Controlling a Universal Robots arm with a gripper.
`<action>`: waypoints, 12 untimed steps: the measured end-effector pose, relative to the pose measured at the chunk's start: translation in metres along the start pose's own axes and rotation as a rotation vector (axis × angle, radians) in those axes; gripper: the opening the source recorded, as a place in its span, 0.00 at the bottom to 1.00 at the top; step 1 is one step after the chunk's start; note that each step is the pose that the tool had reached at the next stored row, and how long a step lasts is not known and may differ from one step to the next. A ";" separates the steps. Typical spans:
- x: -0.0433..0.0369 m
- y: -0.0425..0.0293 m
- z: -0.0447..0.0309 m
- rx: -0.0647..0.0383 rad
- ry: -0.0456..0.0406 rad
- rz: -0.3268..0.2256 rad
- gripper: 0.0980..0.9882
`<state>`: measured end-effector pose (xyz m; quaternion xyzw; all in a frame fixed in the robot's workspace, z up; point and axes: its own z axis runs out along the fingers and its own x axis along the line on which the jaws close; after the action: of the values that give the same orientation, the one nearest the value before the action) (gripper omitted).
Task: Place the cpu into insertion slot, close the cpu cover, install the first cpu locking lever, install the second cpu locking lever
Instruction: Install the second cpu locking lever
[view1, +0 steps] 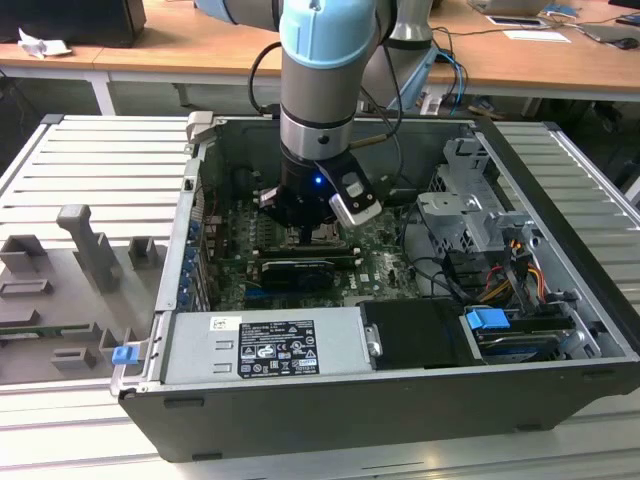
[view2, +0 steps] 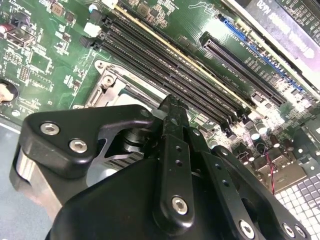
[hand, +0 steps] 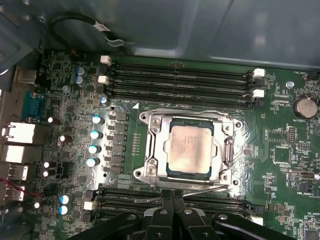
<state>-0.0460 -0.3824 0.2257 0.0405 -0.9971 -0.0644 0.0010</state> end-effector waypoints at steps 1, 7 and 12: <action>0.0000 -0.0001 0.0009 0.000 0.0000 0.000 0.01; 0.0002 -0.0021 0.0030 -0.019 -0.0017 0.001 0.01; 0.0023 -0.0062 0.0025 -0.060 -0.0049 0.001 0.01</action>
<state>-0.0479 -0.3884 0.2224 0.0399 -0.9947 -0.0943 -0.0002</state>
